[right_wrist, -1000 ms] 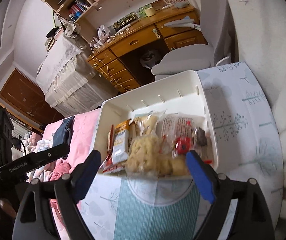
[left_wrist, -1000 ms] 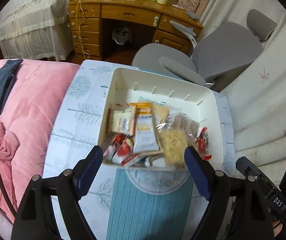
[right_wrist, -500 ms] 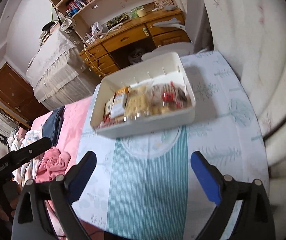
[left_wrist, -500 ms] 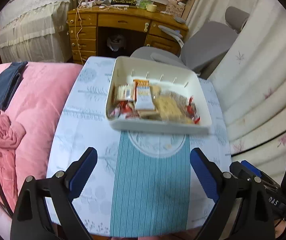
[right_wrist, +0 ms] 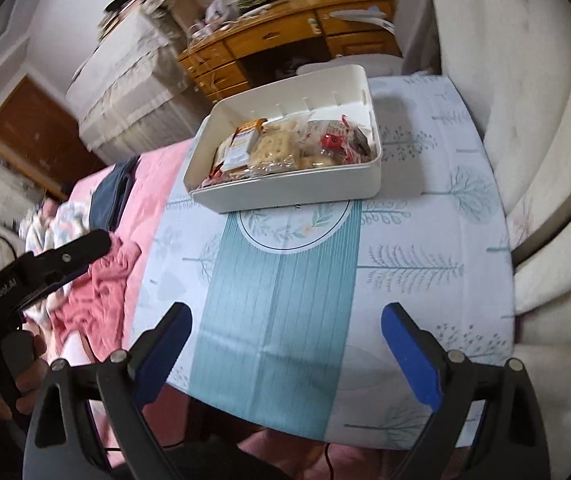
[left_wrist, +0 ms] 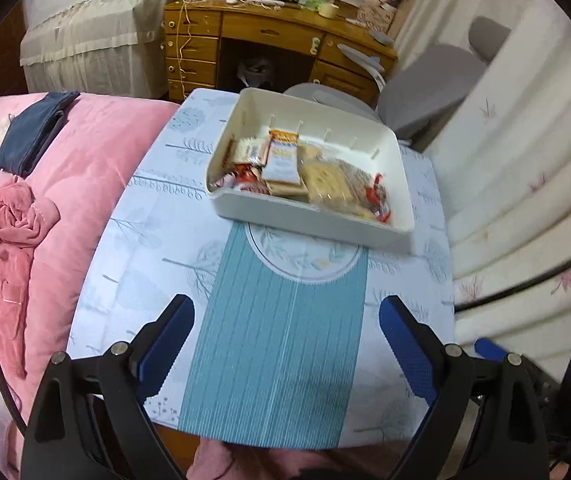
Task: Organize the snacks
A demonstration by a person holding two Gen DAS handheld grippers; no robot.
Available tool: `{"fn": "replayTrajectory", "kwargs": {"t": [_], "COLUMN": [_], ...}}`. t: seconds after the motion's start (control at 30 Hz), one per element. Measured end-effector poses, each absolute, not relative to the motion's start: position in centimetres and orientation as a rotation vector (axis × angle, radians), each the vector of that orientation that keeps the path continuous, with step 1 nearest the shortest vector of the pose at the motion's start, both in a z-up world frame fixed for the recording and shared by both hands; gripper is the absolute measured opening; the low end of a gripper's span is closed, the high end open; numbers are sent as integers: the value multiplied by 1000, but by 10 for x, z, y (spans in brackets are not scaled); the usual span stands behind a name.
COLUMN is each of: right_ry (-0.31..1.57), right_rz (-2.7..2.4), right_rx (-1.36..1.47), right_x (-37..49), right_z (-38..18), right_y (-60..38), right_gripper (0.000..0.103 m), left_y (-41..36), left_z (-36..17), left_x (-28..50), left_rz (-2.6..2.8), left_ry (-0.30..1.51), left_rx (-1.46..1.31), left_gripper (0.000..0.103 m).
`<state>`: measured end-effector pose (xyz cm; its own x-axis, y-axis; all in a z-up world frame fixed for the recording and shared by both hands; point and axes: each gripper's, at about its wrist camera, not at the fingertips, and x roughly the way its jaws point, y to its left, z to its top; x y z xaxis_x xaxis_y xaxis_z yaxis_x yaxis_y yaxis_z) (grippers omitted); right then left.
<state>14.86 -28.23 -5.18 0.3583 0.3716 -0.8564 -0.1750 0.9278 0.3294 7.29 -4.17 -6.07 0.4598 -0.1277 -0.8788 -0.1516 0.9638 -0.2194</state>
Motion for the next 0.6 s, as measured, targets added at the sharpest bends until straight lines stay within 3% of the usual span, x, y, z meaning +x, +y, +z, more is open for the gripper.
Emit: {"fn": "replayTrajectory", "kwargs": {"t": [0.4, 0.6], "right_ry": [1205, 1200], "right_rz": [378, 356], "right_rx": [121, 133], "right_x": [139, 136], "right_z": [-32, -16], "right_y": [-277, -258], "right_gripper": [97, 103], "left_y": [-44, -27], "left_z": [-42, -28], "left_x": [58, 61], "left_rz": [15, -4], "left_ry": [1105, 1089], "left_rx": [-247, -184], "left_gripper": [93, 93]}}
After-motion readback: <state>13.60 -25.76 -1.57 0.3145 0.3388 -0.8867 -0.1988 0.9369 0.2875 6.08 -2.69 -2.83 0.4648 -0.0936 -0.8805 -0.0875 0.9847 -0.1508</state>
